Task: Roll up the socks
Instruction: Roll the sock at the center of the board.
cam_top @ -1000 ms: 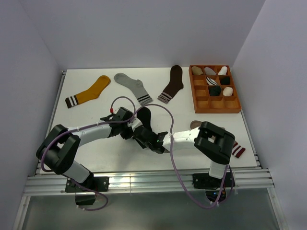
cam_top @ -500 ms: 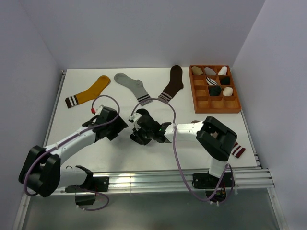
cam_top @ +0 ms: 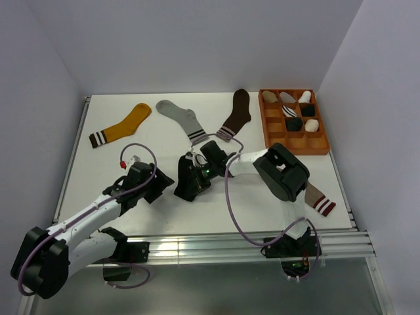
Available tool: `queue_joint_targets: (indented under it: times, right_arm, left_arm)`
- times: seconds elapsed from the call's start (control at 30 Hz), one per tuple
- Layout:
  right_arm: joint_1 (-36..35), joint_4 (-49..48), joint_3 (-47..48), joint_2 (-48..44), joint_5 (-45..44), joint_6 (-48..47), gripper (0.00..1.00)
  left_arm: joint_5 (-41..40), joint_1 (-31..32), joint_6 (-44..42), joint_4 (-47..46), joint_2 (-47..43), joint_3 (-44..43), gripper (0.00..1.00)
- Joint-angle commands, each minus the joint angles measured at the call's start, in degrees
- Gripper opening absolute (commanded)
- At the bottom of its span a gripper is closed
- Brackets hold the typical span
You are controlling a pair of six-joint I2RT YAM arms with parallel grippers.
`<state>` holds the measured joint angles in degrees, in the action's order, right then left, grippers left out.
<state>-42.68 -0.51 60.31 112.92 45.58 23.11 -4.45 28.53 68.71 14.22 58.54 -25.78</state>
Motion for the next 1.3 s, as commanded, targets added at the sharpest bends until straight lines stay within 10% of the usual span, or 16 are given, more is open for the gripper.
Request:
queue_joint_targets:
  times: [0.0, 0.57, 0.87, 1.1, 1.27]
  right_arm:
    - [0.7, -2.9, 0.6, 5.1, 9.3, 8.1, 0.0]
    - [3.3, -11.6, -0.5, 9.7, 9.4, 19.3, 0.0]
    - [3.3, -11.8, -1.3, 7.7, 6.0, 18.2, 0.01]
    - [2.7, -8.4, -5.6, -4.2, -5.0, 8.8, 0.4]
    - [-0.2, -4.3, -9.2, -14.6, -21.5, -0.4, 0.49]
  left_arm:
    - [1.9, 2.5, 2.1, -5.0, -2.3, 2.0, 0.74]
    - [3.4, 5.6, 7.6, -13.5, 9.3, 5.3, 0.64]
    - [2.9, 7.1, 8.3, -10.8, 15.0, 3.6, 0.3]
    - [0.0, 5.9, -0.1, -4.6, 20.4, -4.2, 0.12]
    - [0.5, 4.9, -8.9, -1.4, 27.5, -11.3, 0.11]
